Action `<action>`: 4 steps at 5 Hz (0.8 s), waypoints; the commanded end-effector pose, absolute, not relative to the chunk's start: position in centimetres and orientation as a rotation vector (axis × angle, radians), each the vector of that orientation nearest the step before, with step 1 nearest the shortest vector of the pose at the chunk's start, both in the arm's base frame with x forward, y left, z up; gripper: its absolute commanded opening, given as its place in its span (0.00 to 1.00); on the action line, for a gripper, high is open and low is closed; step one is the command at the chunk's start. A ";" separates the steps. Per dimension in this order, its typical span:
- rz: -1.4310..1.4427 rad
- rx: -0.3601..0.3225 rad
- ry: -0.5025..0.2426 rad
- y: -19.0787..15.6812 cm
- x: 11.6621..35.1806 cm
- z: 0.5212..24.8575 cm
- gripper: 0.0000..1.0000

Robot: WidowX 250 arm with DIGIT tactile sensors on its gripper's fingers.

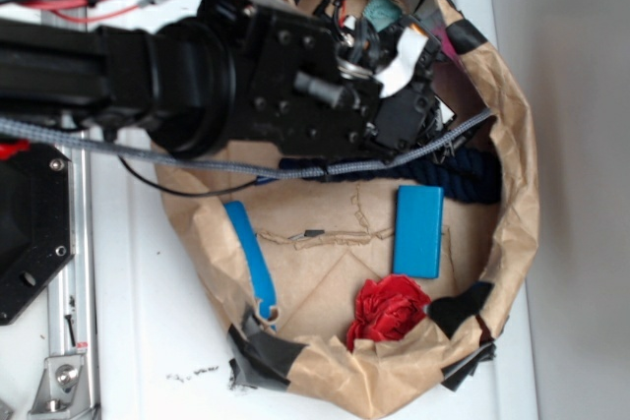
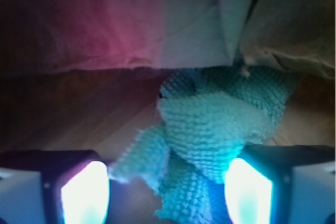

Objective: Grab the blue cloth.

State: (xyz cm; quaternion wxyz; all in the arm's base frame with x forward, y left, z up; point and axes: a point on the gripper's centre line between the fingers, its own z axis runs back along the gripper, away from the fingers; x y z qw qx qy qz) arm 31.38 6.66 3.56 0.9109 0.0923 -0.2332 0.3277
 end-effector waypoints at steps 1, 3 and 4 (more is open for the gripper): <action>0.639 0.182 -0.484 6.5 32.0 4.1 0.00; 0.599 0.184 -0.461 5.1 31.2 3.9 0.00; 0.596 0.130 -0.461 3.7 30.5 6.3 0.00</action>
